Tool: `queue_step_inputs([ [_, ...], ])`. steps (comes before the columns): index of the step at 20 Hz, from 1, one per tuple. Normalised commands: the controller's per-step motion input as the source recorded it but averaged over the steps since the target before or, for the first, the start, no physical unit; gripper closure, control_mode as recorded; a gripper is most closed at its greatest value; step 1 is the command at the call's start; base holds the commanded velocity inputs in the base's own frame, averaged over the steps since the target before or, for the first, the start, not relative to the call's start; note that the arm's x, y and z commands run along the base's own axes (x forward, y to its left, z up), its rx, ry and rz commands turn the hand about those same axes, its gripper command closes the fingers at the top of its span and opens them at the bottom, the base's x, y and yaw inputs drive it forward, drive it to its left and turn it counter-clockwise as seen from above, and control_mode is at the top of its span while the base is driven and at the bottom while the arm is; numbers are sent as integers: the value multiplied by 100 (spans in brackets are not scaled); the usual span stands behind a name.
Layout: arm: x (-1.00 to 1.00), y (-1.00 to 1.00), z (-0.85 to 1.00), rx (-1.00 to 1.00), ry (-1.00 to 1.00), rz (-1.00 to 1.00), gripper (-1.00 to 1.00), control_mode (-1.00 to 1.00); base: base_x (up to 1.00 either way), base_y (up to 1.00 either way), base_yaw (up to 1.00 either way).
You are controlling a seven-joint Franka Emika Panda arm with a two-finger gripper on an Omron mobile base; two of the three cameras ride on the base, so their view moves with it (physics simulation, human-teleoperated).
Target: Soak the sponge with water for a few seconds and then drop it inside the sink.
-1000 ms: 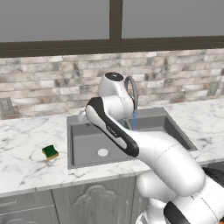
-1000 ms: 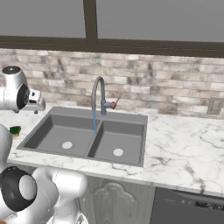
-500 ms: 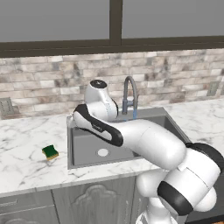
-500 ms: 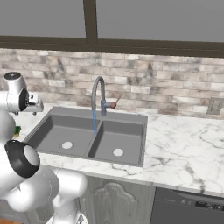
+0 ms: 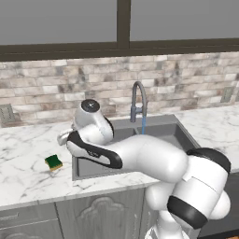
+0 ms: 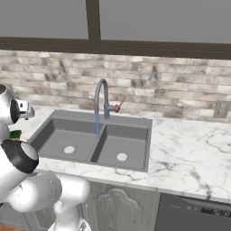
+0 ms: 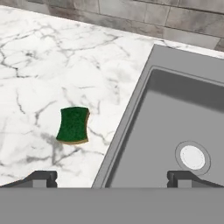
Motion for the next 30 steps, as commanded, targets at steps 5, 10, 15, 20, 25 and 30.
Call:
queue_step_inputs([
  [5, 0, 50, -2, 0, -8, 0, -100, -100, 0, 0, 0],
  [10, 0, 36, 9, 0, 1, 0, -100, -100, 0, 0, 0],
  [15, 0, 14, 19, 0, 14, 0, -100, -100, 0, 0, 0],
  [20, 0, 1, 1, 0, 27, 0, -100, -100, 0, 0, 0],
  [25, 0, 0, -24, 0, 5, 6, -100, -100, 0, 0, 0],
  [30, 0, 0, -3, 0, -2, 8, -100, -100, 0, 0, 0],
])
